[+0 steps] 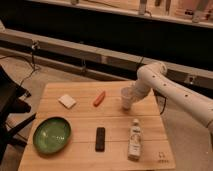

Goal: Pick up the ceramic cup

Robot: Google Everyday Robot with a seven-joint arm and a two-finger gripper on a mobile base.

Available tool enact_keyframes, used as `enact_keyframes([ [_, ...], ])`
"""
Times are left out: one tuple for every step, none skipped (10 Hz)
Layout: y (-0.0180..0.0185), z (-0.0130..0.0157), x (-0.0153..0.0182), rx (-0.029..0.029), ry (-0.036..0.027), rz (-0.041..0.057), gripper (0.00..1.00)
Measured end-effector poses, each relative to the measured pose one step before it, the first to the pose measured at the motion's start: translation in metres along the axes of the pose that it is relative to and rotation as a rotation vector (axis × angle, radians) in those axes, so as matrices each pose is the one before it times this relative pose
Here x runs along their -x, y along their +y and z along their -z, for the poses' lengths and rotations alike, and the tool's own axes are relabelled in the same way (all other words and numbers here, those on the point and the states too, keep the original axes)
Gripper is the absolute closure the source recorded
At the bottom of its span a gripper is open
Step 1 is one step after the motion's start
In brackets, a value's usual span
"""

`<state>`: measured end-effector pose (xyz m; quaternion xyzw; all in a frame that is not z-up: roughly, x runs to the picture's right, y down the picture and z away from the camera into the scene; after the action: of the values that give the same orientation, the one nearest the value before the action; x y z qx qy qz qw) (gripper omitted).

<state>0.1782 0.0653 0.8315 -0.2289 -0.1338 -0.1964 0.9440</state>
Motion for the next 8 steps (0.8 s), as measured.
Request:
enact_keyframes([
  [-0.00101,0.00055,0.0004,-0.00036,0.00016,0.00351,1.0],
  [-0.00029,0.00039,-0.00008,-0.00049,0.0004,0.00132,1.0],
  [-0.00045,0.00032,0.0003,-0.00014,-0.0002,0.00218,1.0],
  [-0.00112,0.00059,0.0008,-0.00083,-0.00036,0.00318,1.0],
  [-0.0007,0.00054,0.00046,-0.00043,-0.00017,0.00262,1.0],
  [-0.00044,0.00052,0.00037,-0.00024,0.00021,0.0026,1.0],
  [-0.0008,0.00073,0.0005,-0.00111,0.00001,0.00281,1.0],
  [-0.00051,0.00069,0.00013,-0.00085,0.00056,0.00236,1.0],
])
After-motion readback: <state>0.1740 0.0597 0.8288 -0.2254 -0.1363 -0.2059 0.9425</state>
